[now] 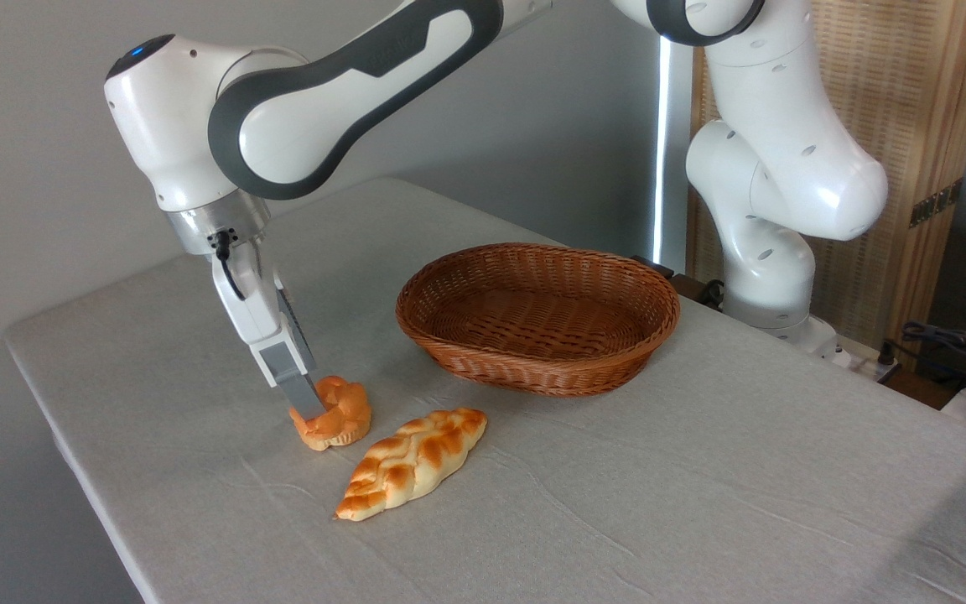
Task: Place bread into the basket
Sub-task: 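Lower the gripper onto the round roll and close on it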
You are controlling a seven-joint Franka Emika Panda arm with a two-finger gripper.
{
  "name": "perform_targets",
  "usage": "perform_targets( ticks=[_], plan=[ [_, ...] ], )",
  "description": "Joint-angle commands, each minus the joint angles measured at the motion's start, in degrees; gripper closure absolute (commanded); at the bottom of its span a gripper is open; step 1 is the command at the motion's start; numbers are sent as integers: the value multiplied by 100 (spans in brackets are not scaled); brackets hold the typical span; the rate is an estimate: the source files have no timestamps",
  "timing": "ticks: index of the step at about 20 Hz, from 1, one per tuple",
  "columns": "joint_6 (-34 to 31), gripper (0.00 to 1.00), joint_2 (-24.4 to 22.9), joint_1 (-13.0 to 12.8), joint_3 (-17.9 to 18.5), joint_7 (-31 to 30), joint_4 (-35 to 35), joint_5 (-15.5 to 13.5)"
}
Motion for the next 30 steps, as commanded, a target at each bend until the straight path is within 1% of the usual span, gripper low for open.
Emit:
perform_targets(
  ticks=[1,5,6,8,13,15,21,27,30],
  plan=[
    [35,0,59,-66,12,26,51,105],
    [35,0,59,-66,21,26,51,114],
    [35,0,59,-66,12,26,51,157],
    [26,0,59,-75,12,0,51,359],
    [26,0,-2,-66,21,44,86,614],
    [8,0,-2,-66,21,44,77,650],
    [-53,0,42,-119,12,44,51,659],
    [-80,0,33,-119,12,52,42,659],
    [-246,0,33,-119,21,52,33,659]
  ],
)
